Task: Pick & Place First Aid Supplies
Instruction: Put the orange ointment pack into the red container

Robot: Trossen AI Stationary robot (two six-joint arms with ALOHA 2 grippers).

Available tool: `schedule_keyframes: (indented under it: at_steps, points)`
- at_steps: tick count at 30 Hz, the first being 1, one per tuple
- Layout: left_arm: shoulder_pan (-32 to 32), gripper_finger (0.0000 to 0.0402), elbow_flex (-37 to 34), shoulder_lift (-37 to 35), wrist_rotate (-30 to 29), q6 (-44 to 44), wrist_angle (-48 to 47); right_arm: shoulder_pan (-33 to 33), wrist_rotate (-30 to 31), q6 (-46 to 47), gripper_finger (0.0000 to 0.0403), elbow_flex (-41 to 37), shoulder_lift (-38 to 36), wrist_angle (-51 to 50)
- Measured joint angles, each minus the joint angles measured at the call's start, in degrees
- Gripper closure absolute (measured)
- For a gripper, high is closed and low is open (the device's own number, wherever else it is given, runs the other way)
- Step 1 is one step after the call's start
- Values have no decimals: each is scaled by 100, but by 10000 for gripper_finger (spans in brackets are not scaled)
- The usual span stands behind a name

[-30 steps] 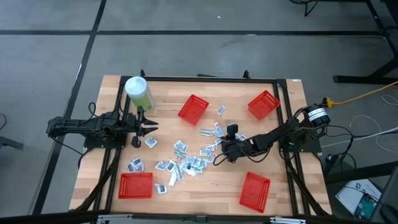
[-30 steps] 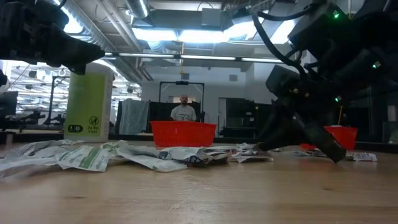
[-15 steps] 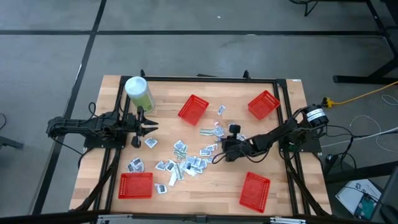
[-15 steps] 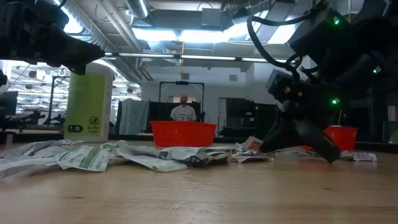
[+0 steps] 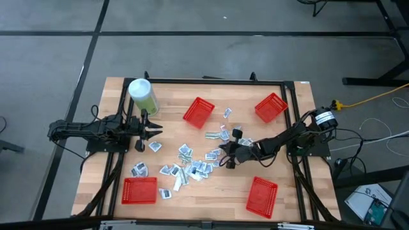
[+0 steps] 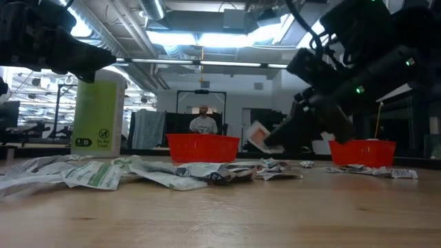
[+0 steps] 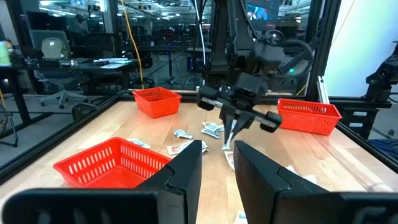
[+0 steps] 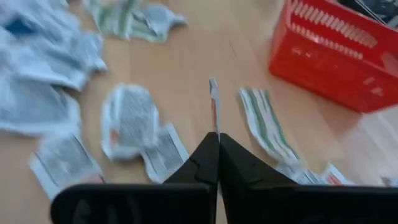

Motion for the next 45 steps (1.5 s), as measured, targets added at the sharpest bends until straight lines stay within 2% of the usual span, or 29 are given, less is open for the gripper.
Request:
schedule_keyframes:
  at_steps: [8,21,30,37,42,45]
  points:
    - [0,313,0,-2,0,0,-2,-9,-281,-679,399,34,-3,885]
    - [0,313,0,-1,0,0,-2,-98,-354,-1963,399,1132,-3,794]
    - [0,313,0,0,0,0,-2,-705,-351,-2116,390,1571,-3,764]
    - [0,313,-2,-2,0,0,-2,-1316,-349,-2107,398,1639,-5,752]
    - [0,313,0,0,-1,0,-2,-1732,-353,-2077,387,1639,-7,752]
    - [0,313,0,0,-1,0,-2,-1989,-673,-2076,386,1639,-7,754]
